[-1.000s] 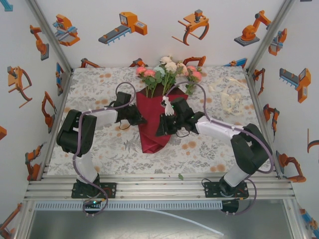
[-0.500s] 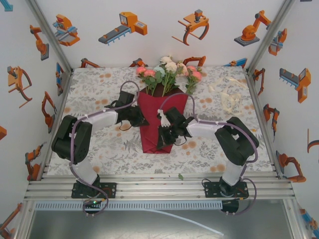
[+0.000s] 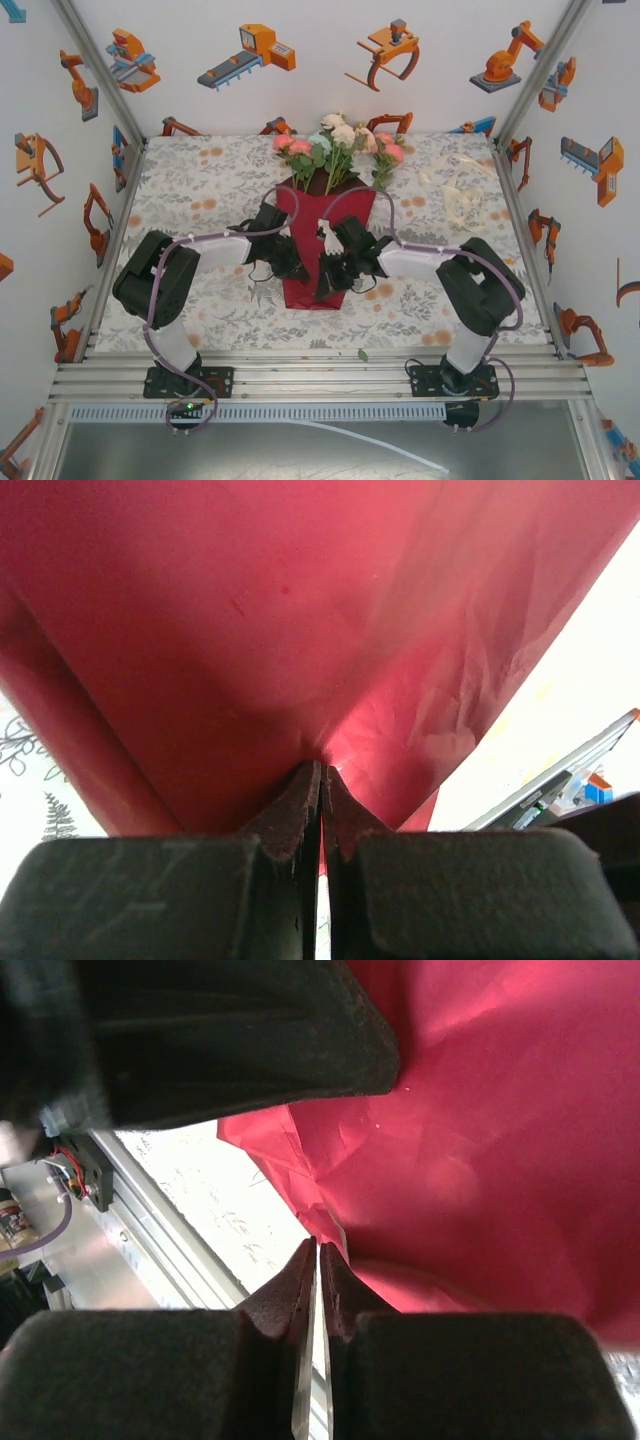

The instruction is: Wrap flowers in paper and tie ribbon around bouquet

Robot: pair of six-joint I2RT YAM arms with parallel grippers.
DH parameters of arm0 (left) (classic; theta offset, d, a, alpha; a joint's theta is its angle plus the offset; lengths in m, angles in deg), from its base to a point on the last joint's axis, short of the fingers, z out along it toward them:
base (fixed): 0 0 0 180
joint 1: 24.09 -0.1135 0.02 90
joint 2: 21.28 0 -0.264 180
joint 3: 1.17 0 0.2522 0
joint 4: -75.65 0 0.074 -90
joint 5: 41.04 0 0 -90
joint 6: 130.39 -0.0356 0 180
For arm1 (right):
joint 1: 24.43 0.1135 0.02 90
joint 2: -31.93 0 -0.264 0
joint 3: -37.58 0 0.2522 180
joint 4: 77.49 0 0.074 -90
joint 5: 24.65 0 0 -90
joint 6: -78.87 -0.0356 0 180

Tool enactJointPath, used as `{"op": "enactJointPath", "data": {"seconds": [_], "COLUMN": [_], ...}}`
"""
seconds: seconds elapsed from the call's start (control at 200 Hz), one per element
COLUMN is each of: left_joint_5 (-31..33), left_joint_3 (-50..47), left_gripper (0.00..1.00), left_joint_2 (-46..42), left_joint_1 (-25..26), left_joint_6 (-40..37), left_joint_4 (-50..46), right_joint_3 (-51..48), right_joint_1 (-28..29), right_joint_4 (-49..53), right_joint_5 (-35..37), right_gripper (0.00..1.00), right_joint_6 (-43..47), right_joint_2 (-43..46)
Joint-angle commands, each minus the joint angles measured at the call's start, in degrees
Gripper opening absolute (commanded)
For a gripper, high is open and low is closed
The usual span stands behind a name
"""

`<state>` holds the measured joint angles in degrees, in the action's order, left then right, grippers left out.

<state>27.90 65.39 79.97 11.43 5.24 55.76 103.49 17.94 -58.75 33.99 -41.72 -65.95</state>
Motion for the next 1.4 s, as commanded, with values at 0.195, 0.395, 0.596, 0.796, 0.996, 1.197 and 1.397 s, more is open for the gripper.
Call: {"op": "enactJointPath", "data": {"seconds": [0.195,0.395,0.596,0.796,0.996,1.197,1.397], "left_joint_5": [0.0,-0.5,-1.3,-2.0,-2.1,-2.0,-1.9], "left_joint_3": [-2.5,-3.2,-3.8,-3.9,-4.8,-5.2,-5.8], "left_gripper": [0.1,0.09,0.09,0.09,0.09,0.09,0.09], "left_joint_2": [-0.9,-1.0,-0.9,-1.0,-2.2,-2.7,-3.6], "left_joint_1": [0.1,0.1,0.1,0.1,0.0,-0.1,-0.1], "left_joint_6": [0.0,-0.4,-0.7,-0.7,-0.9,-1.1,-1.4], "left_joint_4": [2.2,3.3,4.5,5.7,5.9,6.0,6.1], "right_joint_3": [-6.1,-10.1,-9.4,-7.7,-2.7,4.9,12.9], "right_joint_1": [-7.3,-11.7,-16.4,-23.3,-28.1,-32.9,-36.4], "right_joint_4": [-12.0,-21.5,-25.8,-33.3,-33.7,-33.0,-30.2], "right_joint_5": [4.0,2.1,3.3,2.7,4.2,5.1,6.4], "right_gripper": [0.1,0.1,0.1,0.1,0.11,0.11,0.11], "right_joint_6": [-8.9,-14.8,-17.3,-20.5,-21.2,-24.3,-25.0], "right_joint_2": [0.1,-4.4,-4.9,-10.8,-15.1,-20.5,-25.4]}}
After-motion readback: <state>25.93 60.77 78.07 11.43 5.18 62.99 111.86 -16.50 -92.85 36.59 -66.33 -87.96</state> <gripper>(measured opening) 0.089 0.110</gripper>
